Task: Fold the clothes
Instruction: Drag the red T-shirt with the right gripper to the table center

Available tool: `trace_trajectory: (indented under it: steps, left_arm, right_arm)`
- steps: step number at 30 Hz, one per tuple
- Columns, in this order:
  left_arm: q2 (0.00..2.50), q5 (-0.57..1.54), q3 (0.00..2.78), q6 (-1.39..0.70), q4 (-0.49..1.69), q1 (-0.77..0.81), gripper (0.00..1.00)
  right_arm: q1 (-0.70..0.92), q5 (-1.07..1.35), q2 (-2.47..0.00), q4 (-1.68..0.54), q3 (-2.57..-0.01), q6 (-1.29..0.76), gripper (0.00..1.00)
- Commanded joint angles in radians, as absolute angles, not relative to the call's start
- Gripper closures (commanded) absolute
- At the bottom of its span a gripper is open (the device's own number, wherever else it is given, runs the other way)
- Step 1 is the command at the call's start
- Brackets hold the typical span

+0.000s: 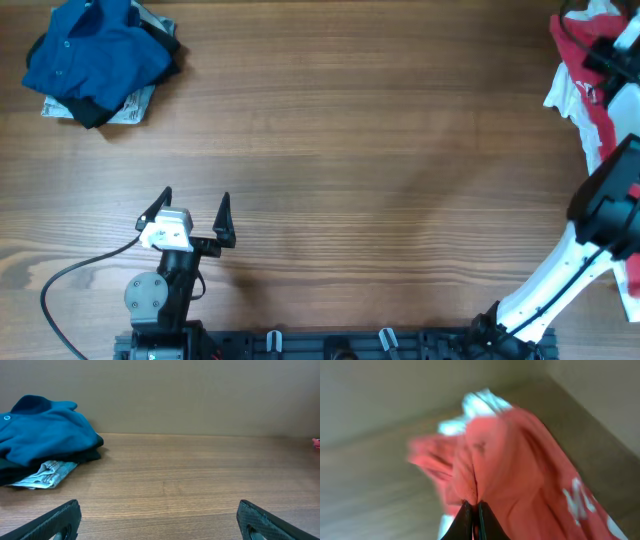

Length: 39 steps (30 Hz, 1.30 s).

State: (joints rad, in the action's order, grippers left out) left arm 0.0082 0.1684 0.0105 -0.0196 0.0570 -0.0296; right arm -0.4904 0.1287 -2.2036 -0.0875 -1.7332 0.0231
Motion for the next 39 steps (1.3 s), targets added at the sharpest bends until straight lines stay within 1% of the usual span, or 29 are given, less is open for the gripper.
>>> trace_trajectory:
  steps: [1,4,6,11,12,14,16,18,23,24,25,26,27,30,31,32,33,34,36,37,39]
  left_arm:
    - [0.003,0.163,0.006,-0.007,0.061,-0.036,0.0]
    - [0.003,0.163,0.006,-0.007,0.061,-0.036,0.0]
    - [0.003,0.163,0.006,-0.007,0.061,-0.036,0.0]
    - [0.003,0.163,0.006,-0.007,0.061,-0.036,0.0]
    - [0.003,0.163,0.006,-0.007,0.061,-0.036,0.0]
    - [0.003,0.163,0.006,-0.007,0.061,-0.036,0.0]
    - [0.003,0.163,0.006,-0.007,0.061,-0.036,0.0]
    - [0.003,0.163,0.006,-0.007,0.061,-0.036,0.0]
    - [0.003,0.163,0.006,-0.007,0.061,-0.036,0.0]
    - [0.003,0.163,0.006,-0.007,0.061,-0.036,0.0]
    - [0.003,0.163,0.006,-0.007,0.061,-0.036,0.0]
    - [0.003,0.163,0.006,-0.007,0.061,-0.036,0.0]
    - [0.003,0.163,0.006,-0.007,0.061,-0.036,0.0]
    - [0.003,0.163,0.006,-0.007,0.061,-0.036,0.0]
    - [0.003,0.163,0.006,-0.007,0.061,-0.036,0.0]
    - [0.003,0.163,0.006,-0.007,0.061,-0.036,0.0]
    - [0.003,0.163,0.006,-0.007,0.061,-0.036,0.0]
    - [0.003,0.163,0.006,-0.007,0.061,-0.036,0.0]
    - [0.003,0.163,0.006,-0.007,0.061,-0.036,0.0]
    - [0.003,0.163,0.006,-0.007,0.061,-0.036,0.0]
    - [0.003,0.163,0.006,-0.007,0.061,-0.036,0.0]
  right_arm:
    - [-0.402,0.296,-2.115,-0.138,-1.742,-0.114,0.96]
    - [-0.284,0.365,-2.096,-0.187,-1.742,-0.226,0.96]
    - [-0.161,0.368,-2.096,-0.219,-1.742,-0.274,0.96]
    - [0.227,0.36,-2.096,-0.202,-1.742,-0.374,0.96]
    - [0.282,0.358,-2.097,-0.194,-1.742,-0.374,0.96]
    - [0.422,0.311,-2.098,-0.177,-1.742,-0.424,0.96]
    - [0.556,0.295,-2.104,-0.169,-1.742,-0.43,0.96]
    - [0.664,0.224,-2.104,-0.177,-1.742,-0.418,0.96]
    - [0.814,0.223,-2.104,-0.224,-1.742,-0.444,0.95]
    - [0.829,0.223,-2.104,-0.222,-1.742,-0.444,0.83]
    - [0.834,0.224,-2.104,-0.221,-1.742,-0.445,0.75]
    - [0.835,0.225,-2.104,-0.224,-1.742,-0.445,0.79]
    - [0.835,0.233,-2.104,-0.235,-1.742,-0.448,0.94]
    - [0.835,0.243,-2.103,-0.259,-1.742,-0.447,0.96]
    - [0.832,0.229,-2.101,-0.259,-1.742,-0.445,0.89]
    - [0.822,0.184,-2.094,-0.263,-1.742,-0.443,0.86]
    - [0.809,0.113,-2.081,-0.283,-1.742,-0.442,0.79]
    - [0.78,-0.002,-2.048,-0.342,-1.742,-0.443,0.62]
    - [0.716,-0.106,-1.975,-0.472,-1.742,-0.446,0.28]
    - [0.659,-0.117,-1.917,-0.57,-1.742,-0.447,0.0]
    - [0.567,-0.105,-1.828,-0.722,-1.742,-0.432,0.0]
